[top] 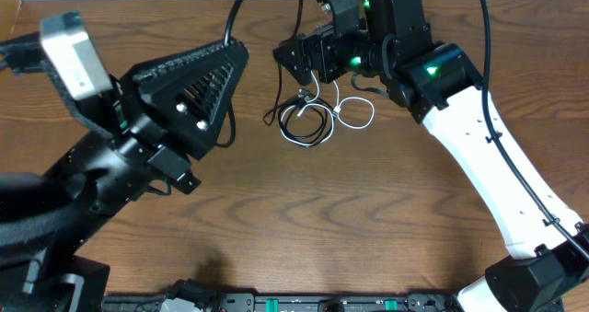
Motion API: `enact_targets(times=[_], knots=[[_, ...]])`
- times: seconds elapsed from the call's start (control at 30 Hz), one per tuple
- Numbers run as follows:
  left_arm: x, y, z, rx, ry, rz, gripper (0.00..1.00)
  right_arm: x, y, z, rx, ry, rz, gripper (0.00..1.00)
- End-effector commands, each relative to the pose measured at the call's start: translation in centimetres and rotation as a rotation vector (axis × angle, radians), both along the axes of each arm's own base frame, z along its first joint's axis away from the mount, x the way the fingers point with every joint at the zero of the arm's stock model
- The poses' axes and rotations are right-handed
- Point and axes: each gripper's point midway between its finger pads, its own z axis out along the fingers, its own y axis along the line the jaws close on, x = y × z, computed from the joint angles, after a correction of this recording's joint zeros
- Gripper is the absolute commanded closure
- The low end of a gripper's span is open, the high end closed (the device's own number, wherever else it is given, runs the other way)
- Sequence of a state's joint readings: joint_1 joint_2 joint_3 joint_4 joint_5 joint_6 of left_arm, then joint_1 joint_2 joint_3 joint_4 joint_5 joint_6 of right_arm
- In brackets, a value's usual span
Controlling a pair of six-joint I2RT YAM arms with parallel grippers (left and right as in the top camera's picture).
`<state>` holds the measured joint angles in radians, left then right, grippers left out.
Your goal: Untangle cables
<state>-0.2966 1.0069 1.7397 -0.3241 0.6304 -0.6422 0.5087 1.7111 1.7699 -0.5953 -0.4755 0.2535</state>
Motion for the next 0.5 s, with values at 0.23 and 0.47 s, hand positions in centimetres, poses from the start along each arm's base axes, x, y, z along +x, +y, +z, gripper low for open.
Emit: enact_targets(times=[0.23, 0.47], knots=[[-0.5, 0.4, 1.4, -0.079, 0.007, -0.013, 0.93, -2.8, 3.7, 0.5, 0.034, -0.012, 0.127, 0.07], [-0.1, 0.7, 1.5, -0.102, 0.027, 0.010, 0.93, -2.9, 4.6, 1.8, 0.083, -0.035, 0.131, 0.07]])
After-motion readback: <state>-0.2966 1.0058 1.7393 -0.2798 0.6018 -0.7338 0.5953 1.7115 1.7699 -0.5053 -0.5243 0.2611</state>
